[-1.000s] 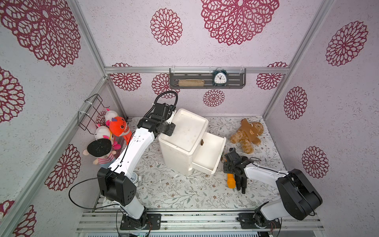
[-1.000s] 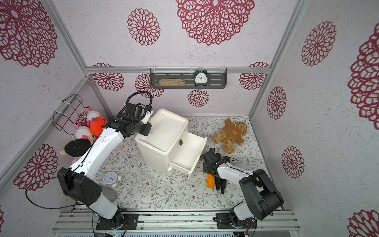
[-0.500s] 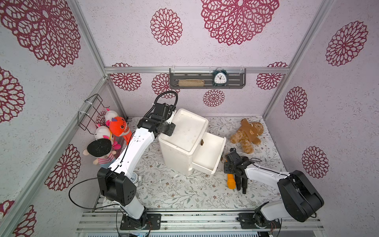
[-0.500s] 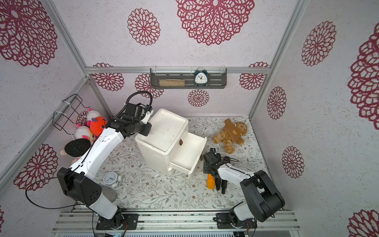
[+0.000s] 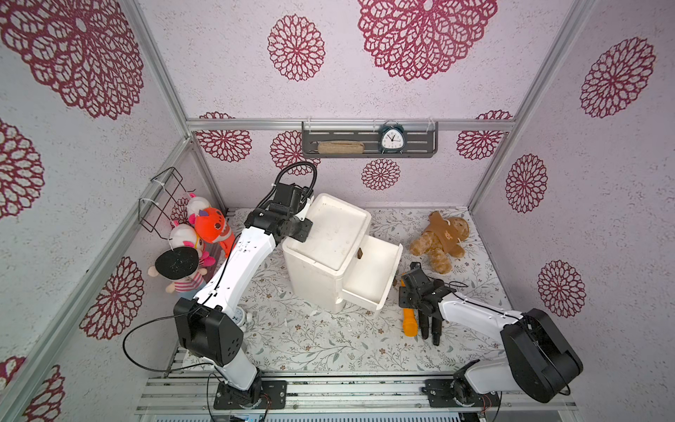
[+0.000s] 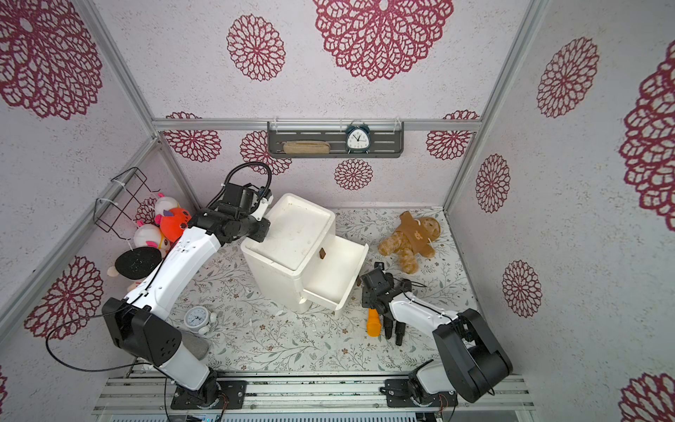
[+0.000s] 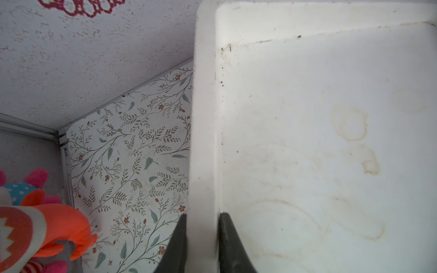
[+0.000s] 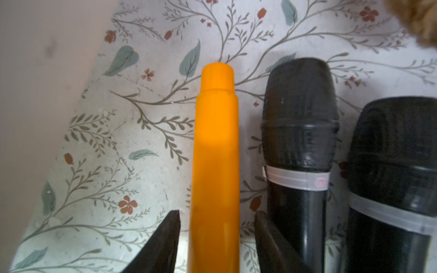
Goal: Take the microphone out of the drawer
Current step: Place the microphone at the center of the board.
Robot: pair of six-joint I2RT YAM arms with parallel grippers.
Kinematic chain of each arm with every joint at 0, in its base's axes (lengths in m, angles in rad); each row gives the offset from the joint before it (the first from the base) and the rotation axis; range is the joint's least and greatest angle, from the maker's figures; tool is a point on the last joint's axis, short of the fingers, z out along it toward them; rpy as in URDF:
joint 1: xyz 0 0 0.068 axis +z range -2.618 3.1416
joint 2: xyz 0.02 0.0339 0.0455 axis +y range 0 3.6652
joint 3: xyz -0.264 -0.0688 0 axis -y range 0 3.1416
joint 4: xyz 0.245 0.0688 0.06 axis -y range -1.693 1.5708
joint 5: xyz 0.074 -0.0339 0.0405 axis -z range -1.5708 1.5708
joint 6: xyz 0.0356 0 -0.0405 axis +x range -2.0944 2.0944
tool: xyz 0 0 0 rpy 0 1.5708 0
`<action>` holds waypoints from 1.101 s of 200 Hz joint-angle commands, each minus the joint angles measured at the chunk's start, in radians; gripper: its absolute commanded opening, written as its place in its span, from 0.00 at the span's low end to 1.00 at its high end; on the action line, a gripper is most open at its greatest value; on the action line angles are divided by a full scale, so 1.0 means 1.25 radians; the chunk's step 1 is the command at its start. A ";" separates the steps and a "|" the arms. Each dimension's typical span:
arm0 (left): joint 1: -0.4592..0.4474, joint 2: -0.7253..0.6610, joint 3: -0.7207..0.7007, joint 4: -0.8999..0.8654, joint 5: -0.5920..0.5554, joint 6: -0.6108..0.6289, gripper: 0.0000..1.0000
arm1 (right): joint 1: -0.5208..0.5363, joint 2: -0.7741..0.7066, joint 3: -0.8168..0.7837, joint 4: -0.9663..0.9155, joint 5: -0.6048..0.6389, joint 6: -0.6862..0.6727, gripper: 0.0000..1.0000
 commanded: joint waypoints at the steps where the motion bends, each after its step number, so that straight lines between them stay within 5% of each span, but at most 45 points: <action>1: -0.008 0.047 -0.020 -0.057 -0.044 0.033 0.01 | 0.006 -0.027 0.019 -0.026 0.022 0.008 0.56; 84: -0.008 0.051 -0.018 -0.057 -0.040 0.032 0.01 | 0.017 -0.078 0.044 -0.077 0.037 0.012 0.69; 125: -0.009 0.053 -0.018 -0.057 -0.039 0.031 0.01 | 0.023 -0.105 0.059 -0.103 0.048 0.013 0.91; 220: -0.010 0.053 -0.025 -0.054 -0.032 0.028 0.01 | 0.026 -0.101 0.097 -0.067 0.028 -0.036 0.99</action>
